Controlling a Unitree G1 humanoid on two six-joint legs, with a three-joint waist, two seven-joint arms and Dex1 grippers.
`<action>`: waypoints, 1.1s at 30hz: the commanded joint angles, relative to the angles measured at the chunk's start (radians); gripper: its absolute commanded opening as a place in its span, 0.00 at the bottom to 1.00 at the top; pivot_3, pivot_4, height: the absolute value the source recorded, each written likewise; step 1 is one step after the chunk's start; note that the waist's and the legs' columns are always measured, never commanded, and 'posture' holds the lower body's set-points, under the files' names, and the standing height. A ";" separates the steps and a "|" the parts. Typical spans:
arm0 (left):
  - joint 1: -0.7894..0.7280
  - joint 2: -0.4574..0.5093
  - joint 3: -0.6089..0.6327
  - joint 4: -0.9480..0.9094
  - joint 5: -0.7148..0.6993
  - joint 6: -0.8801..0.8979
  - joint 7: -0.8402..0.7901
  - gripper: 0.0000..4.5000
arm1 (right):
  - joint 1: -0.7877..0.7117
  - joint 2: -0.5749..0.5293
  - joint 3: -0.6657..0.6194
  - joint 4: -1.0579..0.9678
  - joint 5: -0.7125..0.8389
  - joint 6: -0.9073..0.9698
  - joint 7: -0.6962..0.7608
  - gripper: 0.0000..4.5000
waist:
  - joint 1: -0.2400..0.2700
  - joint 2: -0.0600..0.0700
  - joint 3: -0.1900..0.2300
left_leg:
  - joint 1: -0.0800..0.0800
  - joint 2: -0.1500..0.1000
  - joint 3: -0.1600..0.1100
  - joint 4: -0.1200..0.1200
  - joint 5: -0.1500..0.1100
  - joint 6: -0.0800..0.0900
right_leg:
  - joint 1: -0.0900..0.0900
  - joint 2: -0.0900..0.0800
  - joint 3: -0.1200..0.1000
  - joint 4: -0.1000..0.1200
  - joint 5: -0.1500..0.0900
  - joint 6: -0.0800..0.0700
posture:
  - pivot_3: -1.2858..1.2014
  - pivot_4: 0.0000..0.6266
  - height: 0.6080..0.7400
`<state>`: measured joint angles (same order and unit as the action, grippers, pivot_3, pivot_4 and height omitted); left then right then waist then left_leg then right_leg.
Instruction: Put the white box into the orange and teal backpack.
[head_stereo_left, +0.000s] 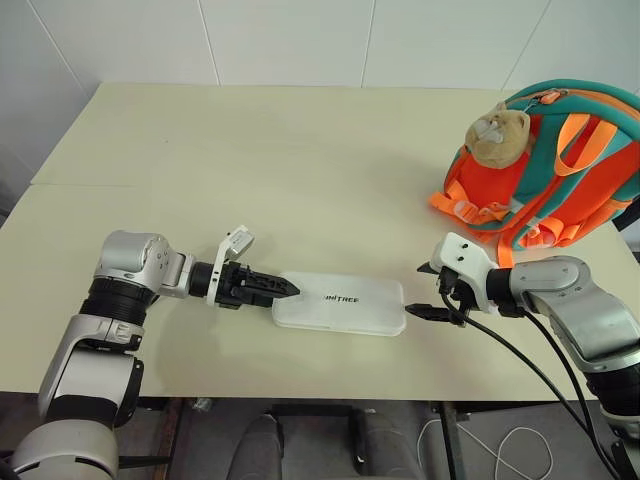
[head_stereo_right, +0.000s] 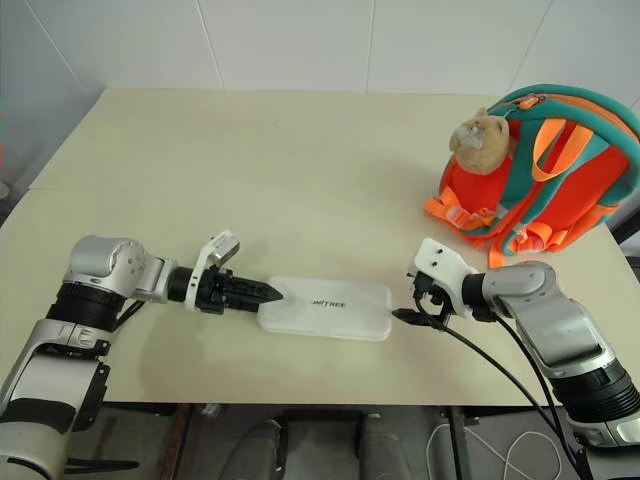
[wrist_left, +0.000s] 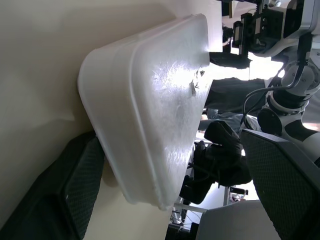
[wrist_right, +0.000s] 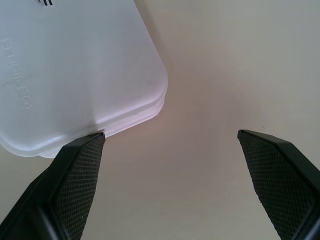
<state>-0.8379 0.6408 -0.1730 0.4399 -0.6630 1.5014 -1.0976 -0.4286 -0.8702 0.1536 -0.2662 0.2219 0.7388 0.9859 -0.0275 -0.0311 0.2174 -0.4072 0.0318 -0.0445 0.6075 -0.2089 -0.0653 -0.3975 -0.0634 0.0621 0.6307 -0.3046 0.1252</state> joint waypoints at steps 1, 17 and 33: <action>0.021 -0.026 0.027 -0.014 -0.015 -0.016 0.006 0.99 | -0.001 0.002 -0.013 -0.017 0.007 -0.011 -0.004 1.00 | 0.000 0.000 0.000 | 0.000 0.000 0.000 0.000 0.000 0.000 | 0.000 0.000 0.000 0.000 0.000 0.000 | 0.52 0.24 1.00; 0.031 -0.040 0.004 0.038 0.002 -0.077 -0.038 0.45 | 0.018 -0.002 -0.023 -0.026 0.012 -0.005 -0.002 1.00 | -0.001 0.000 0.000 | 0.000 0.000 0.000 0.003 0.000 0.000 | 0.002 0.000 0.000 0.000 0.000 0.000 | 0.52 0.24 1.00; -0.014 0.057 -0.145 0.022 0.056 -0.166 -0.180 0.28 | 0.059 -0.020 -0.161 -0.080 0.063 0.054 -0.051 1.00 | -0.001 0.000 0.000 | 0.000 0.000 0.000 0.002 -0.001 0.001 | 0.002 0.000 0.000 -0.002 0.000 0.000 | 0.52 0.24 1.00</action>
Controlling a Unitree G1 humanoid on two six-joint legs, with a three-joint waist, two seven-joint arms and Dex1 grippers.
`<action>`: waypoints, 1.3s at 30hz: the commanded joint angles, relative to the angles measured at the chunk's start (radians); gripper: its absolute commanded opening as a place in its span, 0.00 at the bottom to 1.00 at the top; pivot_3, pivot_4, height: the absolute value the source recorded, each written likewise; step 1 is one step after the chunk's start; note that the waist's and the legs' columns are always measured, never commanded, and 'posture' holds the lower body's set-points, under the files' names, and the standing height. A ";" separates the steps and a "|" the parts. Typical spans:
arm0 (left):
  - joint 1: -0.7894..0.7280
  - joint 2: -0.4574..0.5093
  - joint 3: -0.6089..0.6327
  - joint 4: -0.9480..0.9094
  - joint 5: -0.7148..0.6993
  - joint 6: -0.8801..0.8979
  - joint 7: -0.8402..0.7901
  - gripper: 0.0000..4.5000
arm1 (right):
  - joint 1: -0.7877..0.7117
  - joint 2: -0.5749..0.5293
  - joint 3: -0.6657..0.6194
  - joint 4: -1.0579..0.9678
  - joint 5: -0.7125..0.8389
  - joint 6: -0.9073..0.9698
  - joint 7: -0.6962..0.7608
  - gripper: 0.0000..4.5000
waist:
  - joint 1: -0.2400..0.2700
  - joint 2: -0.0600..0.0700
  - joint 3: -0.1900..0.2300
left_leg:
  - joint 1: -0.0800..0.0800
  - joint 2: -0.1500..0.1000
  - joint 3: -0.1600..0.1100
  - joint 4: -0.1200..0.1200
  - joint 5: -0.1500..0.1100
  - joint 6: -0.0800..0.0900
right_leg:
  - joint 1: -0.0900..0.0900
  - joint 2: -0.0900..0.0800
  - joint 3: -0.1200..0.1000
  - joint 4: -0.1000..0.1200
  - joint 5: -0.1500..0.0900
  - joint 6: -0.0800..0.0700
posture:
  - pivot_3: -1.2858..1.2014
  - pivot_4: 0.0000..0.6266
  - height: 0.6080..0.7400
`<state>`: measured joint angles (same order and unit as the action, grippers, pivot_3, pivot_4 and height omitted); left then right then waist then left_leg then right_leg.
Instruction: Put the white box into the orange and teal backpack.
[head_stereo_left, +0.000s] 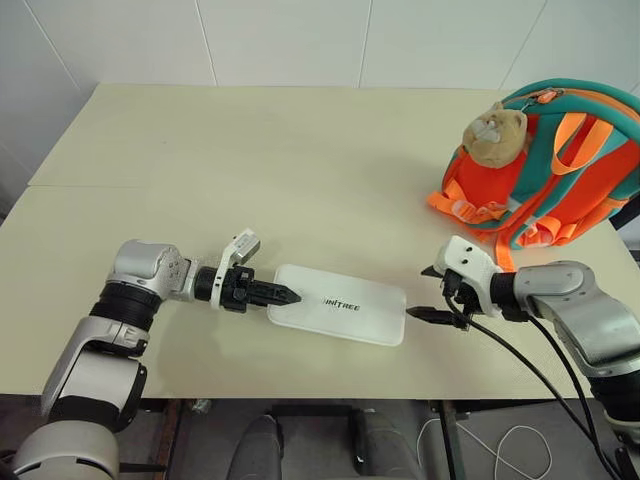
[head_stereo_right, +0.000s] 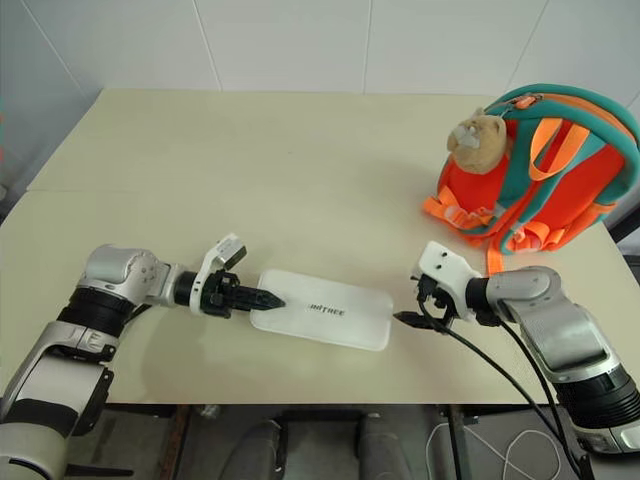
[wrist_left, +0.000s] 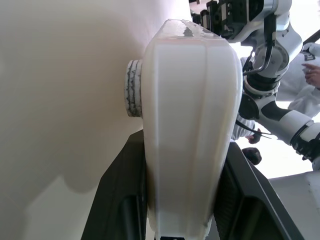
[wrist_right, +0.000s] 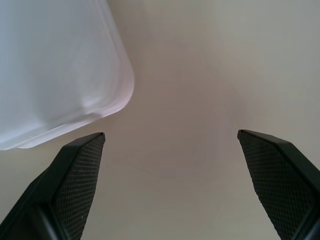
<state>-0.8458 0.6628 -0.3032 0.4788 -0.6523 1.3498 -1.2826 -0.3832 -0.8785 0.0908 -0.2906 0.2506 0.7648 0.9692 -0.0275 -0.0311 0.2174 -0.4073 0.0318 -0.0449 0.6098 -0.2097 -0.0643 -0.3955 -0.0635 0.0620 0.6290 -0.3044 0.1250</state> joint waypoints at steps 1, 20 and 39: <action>-0.006 0.045 -0.002 -0.030 0.035 -0.012 0.000 0.28 | 0.027 -0.006 -0.145 -0.074 0.052 0.051 -0.052 1.00 | -0.001 0.000 0.000 | 0.000 0.000 0.000 0.000 0.000 0.000 | 0.000 0.000 0.000 0.000 0.000 0.000 | 0.52 0.24 1.00; 0.031 -0.001 0.506 -0.260 -0.246 0.234 0.161 0.28 | 0.198 0.060 -0.715 -0.114 0.258 0.167 -0.257 1.00 | -0.001 0.000 0.000 | 0.000 0.000 0.000 0.000 0.000 0.000 | 0.001 0.000 0.000 -0.001 0.000 0.000 | 0.52 0.24 1.00; 0.037 -0.058 0.686 -0.197 -0.514 0.265 0.441 0.28 | -0.244 0.147 -0.512 0.581 0.205 -0.219 -0.255 1.00 | -0.008 0.000 0.000 | 0.001 0.000 0.001 -0.002 0.000 -0.001 | 0.000 0.000 0.001 -0.001 0.002 0.002 | 0.52 0.24 1.00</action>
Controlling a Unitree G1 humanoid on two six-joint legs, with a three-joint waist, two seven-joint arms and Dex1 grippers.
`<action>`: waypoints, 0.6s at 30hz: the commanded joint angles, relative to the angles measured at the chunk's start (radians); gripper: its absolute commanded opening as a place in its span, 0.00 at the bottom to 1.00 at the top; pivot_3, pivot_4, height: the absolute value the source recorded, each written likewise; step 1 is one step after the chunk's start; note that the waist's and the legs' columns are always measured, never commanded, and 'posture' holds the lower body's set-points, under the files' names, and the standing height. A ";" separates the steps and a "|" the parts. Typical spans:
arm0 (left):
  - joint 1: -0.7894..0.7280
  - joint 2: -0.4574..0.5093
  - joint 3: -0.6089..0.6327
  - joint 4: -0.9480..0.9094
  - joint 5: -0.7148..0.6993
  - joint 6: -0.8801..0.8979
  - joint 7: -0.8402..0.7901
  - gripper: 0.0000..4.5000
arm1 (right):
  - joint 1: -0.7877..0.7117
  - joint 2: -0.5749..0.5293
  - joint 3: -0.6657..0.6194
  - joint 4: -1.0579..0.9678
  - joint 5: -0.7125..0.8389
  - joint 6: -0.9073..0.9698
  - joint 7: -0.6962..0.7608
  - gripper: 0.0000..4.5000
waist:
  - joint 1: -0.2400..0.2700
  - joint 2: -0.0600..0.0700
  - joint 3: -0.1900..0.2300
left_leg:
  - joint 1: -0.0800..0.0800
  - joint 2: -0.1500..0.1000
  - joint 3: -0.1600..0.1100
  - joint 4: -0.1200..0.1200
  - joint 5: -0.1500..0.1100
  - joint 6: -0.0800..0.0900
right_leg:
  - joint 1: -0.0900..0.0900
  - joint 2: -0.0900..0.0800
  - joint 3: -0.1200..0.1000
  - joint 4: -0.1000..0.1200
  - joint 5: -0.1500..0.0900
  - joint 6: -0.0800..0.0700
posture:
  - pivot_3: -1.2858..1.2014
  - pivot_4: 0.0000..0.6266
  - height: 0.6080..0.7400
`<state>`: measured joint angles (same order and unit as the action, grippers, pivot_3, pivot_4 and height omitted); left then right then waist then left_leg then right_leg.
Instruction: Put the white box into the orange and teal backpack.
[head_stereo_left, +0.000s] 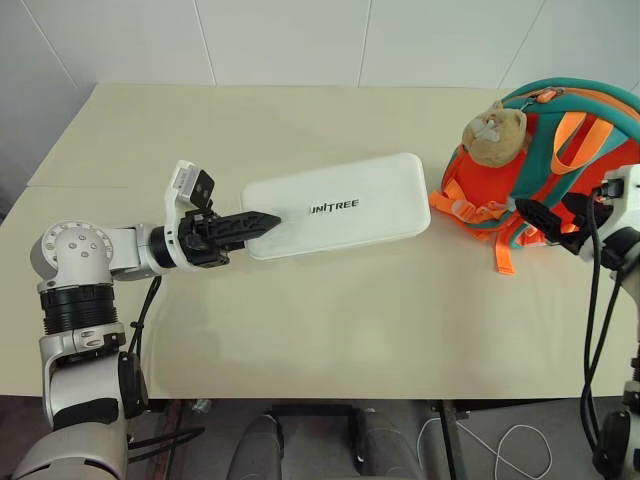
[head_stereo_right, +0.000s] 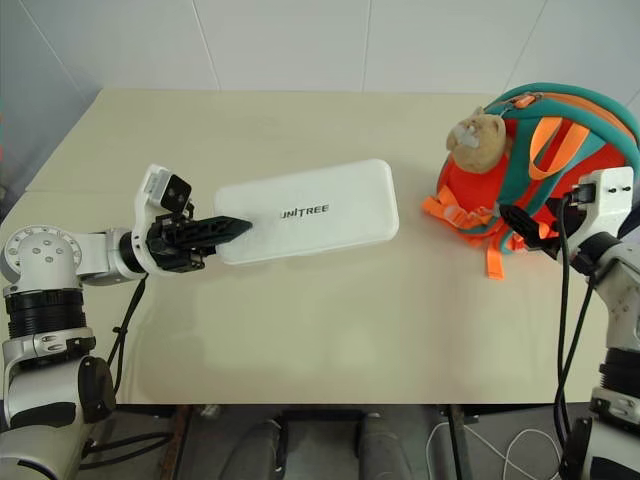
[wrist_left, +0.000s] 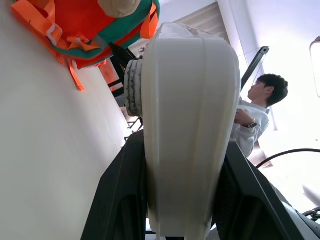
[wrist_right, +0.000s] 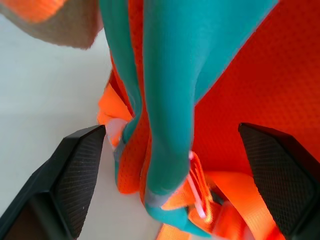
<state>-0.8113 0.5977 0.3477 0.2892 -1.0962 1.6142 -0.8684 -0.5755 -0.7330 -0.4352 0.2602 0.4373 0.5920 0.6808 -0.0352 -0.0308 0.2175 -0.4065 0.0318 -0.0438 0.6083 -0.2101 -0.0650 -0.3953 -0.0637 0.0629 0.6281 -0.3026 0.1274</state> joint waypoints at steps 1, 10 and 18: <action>0.006 0.007 0.038 -0.006 -0.082 0.000 0.040 0.28 | -0.071 0.006 0.030 0.057 0.006 -0.059 0.036 1.00 | 0.000 0.000 0.000 | 0.000 0.000 0.000 0.000 0.000 0.000 | 0.000 0.000 0.000 0.000 0.000 0.000 | 0.52 0.24 1.00; 0.022 0.011 0.070 0.003 -0.166 0.000 0.134 0.28 | -0.198 0.035 0.085 0.205 -0.034 -0.115 -0.006 0.59 | 0.002 0.000 0.000 | 0.000 0.000 0.000 0.000 0.000 0.000 | 0.000 0.000 0.000 0.000 0.000 0.000 | 0.52 0.24 1.00; 0.026 0.040 0.093 0.003 -0.160 -0.006 0.165 0.28 | -0.176 0.024 0.100 0.085 -0.007 -0.064 0.012 0.02 | -0.007 0.000 0.000 | 0.000 0.000 0.000 0.000 0.000 -0.001 | 0.000 0.000 0.000 0.000 0.000 0.000 | 0.52 0.24 1.00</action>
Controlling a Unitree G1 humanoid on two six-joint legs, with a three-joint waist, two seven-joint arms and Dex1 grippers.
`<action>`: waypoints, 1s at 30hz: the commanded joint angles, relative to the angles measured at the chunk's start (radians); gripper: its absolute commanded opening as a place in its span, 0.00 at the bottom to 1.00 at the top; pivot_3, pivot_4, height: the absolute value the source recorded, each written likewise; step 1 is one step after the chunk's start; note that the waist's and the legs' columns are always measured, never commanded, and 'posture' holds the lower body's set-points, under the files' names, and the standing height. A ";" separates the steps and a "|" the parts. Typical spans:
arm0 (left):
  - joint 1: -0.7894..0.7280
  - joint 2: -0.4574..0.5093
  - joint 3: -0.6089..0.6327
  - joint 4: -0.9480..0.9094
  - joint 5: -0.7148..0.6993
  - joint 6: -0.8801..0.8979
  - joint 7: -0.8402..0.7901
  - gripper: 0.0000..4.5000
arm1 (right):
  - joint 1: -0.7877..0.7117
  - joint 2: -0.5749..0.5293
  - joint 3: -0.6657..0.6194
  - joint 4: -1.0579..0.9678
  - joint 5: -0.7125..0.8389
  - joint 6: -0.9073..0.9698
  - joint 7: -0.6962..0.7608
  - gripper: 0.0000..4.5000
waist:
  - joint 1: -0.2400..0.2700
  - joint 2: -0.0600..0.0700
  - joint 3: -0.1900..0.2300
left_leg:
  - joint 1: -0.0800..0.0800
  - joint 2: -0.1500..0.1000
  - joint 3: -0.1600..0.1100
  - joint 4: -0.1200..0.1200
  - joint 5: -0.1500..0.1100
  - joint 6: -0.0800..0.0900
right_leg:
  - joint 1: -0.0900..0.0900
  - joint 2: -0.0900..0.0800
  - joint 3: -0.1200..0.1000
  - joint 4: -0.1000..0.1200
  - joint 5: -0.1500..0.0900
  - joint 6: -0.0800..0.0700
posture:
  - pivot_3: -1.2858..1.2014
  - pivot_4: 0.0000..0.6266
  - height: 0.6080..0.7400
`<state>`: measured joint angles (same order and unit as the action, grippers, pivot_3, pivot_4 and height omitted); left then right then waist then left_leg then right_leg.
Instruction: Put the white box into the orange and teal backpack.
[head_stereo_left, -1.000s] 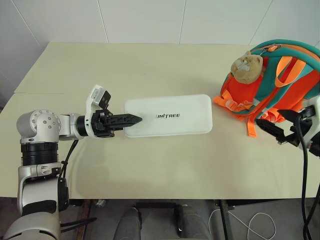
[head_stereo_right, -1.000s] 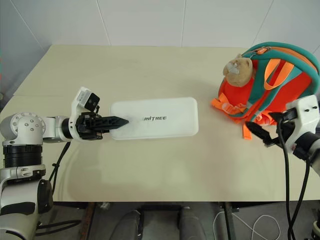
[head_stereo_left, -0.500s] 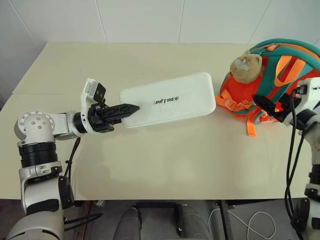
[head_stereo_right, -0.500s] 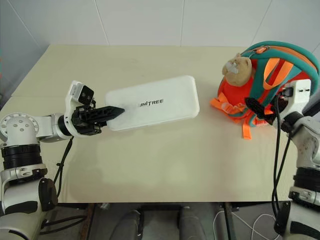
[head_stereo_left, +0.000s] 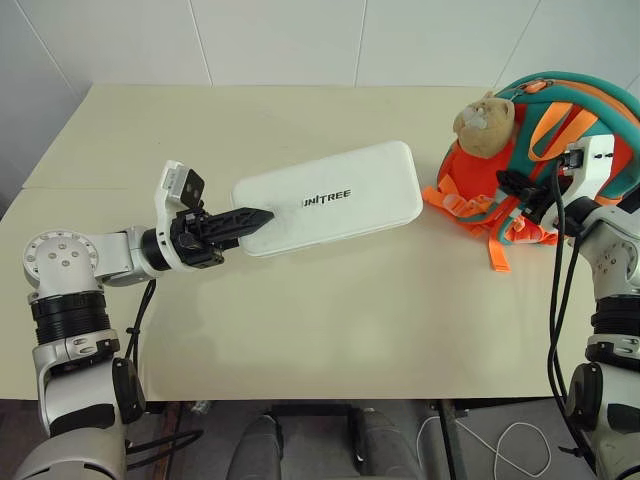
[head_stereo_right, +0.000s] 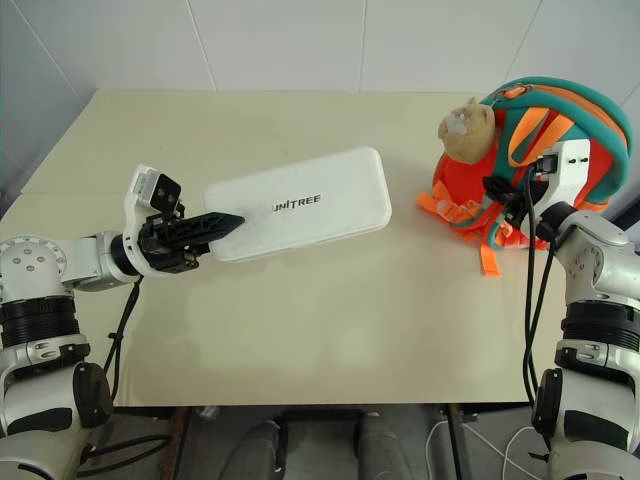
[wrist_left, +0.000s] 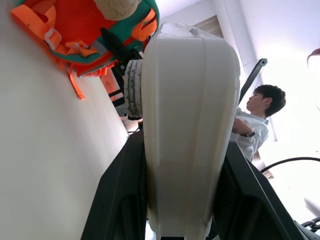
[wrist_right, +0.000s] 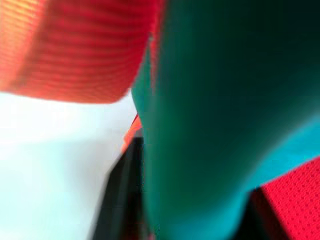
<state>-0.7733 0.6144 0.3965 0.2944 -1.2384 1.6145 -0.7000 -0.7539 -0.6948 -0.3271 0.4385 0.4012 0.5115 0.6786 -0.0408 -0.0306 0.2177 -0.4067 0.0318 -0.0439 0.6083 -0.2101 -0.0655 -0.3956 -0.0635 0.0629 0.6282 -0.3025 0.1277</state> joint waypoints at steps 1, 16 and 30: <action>-0.016 0.033 0.047 0.003 -0.003 -0.020 -0.004 0.28 | 0.011 -0.017 -0.004 -0.126 0.038 0.031 0.021 0.00 | -0.002 0.000 0.000 | 0.000 0.000 0.000 0.000 0.000 0.000 | 0.000 0.000 0.000 0.000 0.000 0.000 | 0.52 0.24 1.00; -0.139 0.211 -0.030 0.206 0.224 -0.242 -0.178 0.28 | 0.040 -0.001 0.035 -0.593 0.230 0.305 0.042 0.00 | -0.004 0.000 0.000 | 0.000 0.000 0.000 -0.007 0.000 -0.001 | -0.003 0.000 0.000 -0.002 -0.001 -0.001 | 0.52 0.24 1.00; -0.276 0.263 -0.165 0.353 0.419 -0.369 -0.387 0.28 | -0.016 -0.028 0.083 -0.956 0.654 0.553 0.100 0.00 | -0.003 0.000 0.000 | -0.017 0.001 0.001 -0.011 0.002 -0.003 | -0.023 0.000 0.000 0.005 -0.002 -0.003 | 0.52 0.24 1.00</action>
<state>-1.0119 0.8470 0.2222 0.6445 -0.8331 1.2749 -1.0427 -0.7329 -0.7013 -0.2252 -0.4439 0.9731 1.0614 0.7459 -0.0438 -0.0305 0.2178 -0.4233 0.0327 -0.0430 0.5976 -0.2079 -0.0685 -0.4186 -0.0630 0.0626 0.6324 -0.3048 0.1250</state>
